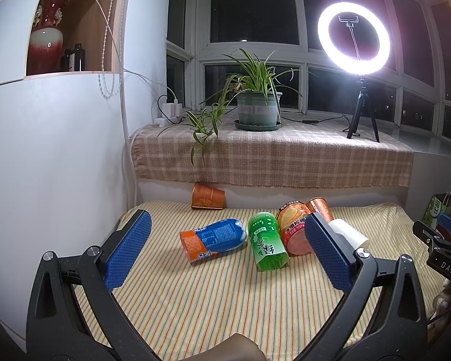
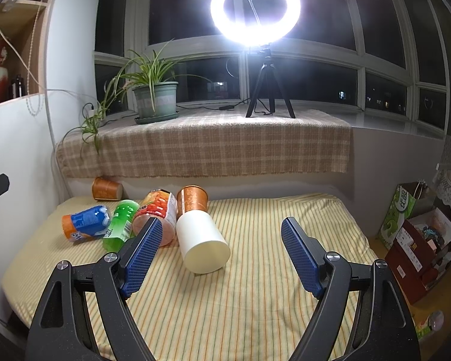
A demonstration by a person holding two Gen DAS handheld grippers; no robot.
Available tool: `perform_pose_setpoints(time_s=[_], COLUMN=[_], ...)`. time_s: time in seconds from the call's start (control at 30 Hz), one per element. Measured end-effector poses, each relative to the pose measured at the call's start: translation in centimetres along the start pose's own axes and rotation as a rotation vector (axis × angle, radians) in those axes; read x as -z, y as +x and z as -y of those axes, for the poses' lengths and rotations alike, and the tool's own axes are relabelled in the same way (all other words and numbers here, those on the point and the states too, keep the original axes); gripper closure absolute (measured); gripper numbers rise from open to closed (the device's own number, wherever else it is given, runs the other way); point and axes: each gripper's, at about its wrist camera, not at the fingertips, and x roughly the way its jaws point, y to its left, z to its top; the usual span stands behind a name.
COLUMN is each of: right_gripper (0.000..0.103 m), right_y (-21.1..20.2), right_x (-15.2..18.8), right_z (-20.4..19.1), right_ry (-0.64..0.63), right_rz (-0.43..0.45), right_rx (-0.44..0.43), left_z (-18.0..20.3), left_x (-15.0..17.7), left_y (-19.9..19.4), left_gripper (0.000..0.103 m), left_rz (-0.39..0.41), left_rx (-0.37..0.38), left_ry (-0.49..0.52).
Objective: Flip cup upright
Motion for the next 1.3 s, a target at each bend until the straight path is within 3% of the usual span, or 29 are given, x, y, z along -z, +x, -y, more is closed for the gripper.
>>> perform_pose_setpoints(time_s=[0.37,0.67,1.0,1.3], right_gripper=[0.022,0.022,0.022,0.022], right_y=[1.2,3.3,7.8,13.9], right_x=[-0.2,-0.5,-2.1,-3.6], right_z=[0.0,-0.1,-0.6,-0.8], right_ry=[-0.007,-0.022,-0.065,-0.112], right_rz=[-0.02,-0.049,-0.111,-0.214], right_rx=[-0.001,-0.011,-0.075,-0.118], left_z=[0.5,-0.7,-1.1,-1.7], left_x=[0.5,-0.1,-0.2,0.5], left_y=[0.7,2.2,3.5,4.6], left_gripper=[0.0,0.0,0.0,0.0], left_rz=[-0.028,-0.108,-0.165,-0.181], left_rx=[0.021,0.119,0.164,0.114], left_ry=[-0.005,-0.056,-0.062,-0.046])
